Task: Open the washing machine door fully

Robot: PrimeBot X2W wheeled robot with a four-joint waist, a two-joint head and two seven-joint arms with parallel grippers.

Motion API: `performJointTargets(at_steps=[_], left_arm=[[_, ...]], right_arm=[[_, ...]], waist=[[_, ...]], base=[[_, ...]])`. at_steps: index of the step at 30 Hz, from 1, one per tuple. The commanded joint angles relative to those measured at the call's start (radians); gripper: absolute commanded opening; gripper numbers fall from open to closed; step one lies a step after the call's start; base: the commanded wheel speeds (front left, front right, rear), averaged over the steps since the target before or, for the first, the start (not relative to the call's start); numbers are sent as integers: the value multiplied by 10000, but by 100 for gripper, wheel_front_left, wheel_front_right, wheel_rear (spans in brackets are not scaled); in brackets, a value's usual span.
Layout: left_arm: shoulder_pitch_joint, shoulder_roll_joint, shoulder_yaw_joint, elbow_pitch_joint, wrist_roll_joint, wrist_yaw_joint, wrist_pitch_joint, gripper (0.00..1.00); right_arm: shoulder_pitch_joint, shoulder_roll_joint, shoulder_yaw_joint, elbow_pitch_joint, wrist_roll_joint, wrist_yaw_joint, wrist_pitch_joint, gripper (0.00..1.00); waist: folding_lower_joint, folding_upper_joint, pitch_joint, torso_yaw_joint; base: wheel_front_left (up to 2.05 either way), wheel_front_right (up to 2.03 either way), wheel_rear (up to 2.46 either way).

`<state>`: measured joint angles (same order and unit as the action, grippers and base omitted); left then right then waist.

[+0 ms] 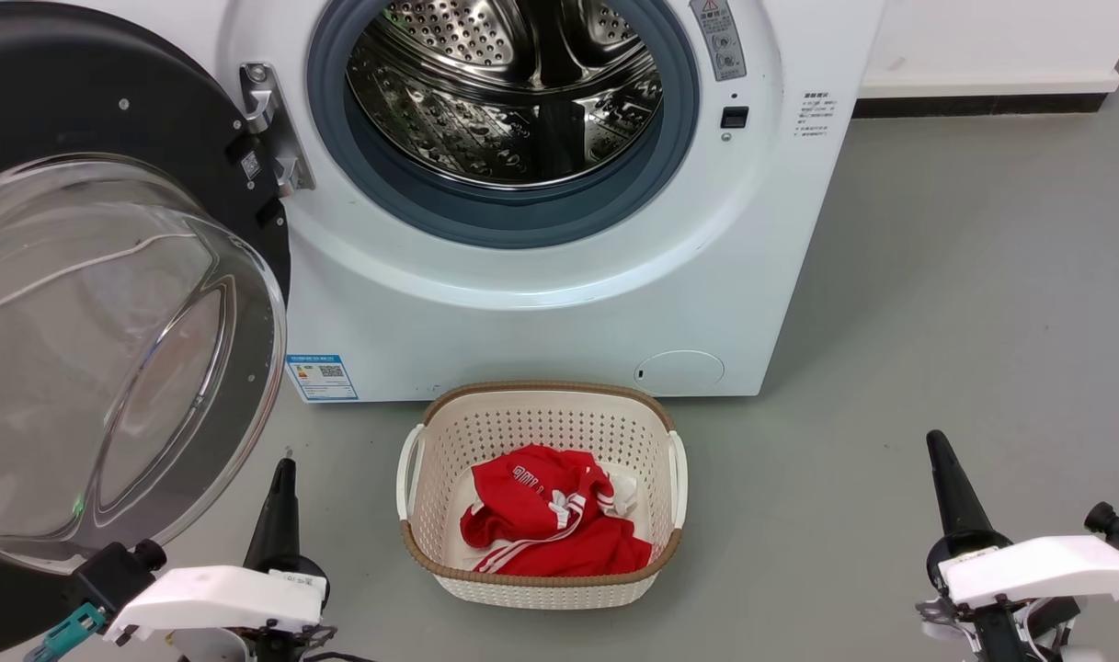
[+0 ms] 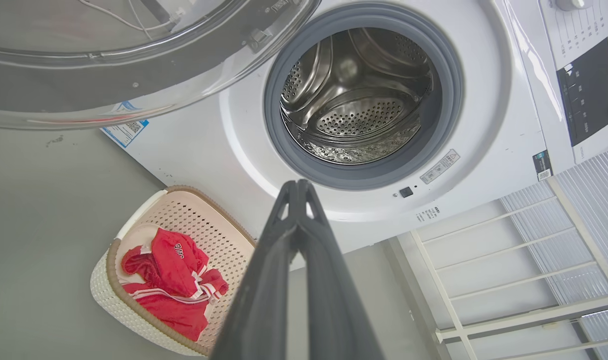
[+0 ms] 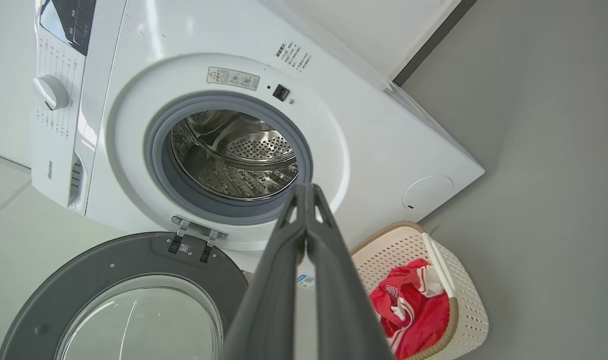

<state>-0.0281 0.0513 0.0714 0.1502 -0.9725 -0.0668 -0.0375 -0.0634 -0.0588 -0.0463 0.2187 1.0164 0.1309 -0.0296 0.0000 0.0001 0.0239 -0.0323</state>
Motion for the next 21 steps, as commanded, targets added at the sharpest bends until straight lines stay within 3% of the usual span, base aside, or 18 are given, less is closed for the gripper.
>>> performJointTargets(at_steps=[1, 21], left_arm=[[-279, 18, 48, -41, -275, -68, 69, 0], [-509, 9, 195, 321, -2498, -291, 602, 0]], right_arm=[[-287, -60, -38, -63, 273, 0, 53, 0], [-351, -54, -220, 52, 2397, 0, 517, 0]], waist=[[0, -1, -4, 6], [0, -1, -65, 101]], base=[[0, 0, 0], [0, 0, 0]])
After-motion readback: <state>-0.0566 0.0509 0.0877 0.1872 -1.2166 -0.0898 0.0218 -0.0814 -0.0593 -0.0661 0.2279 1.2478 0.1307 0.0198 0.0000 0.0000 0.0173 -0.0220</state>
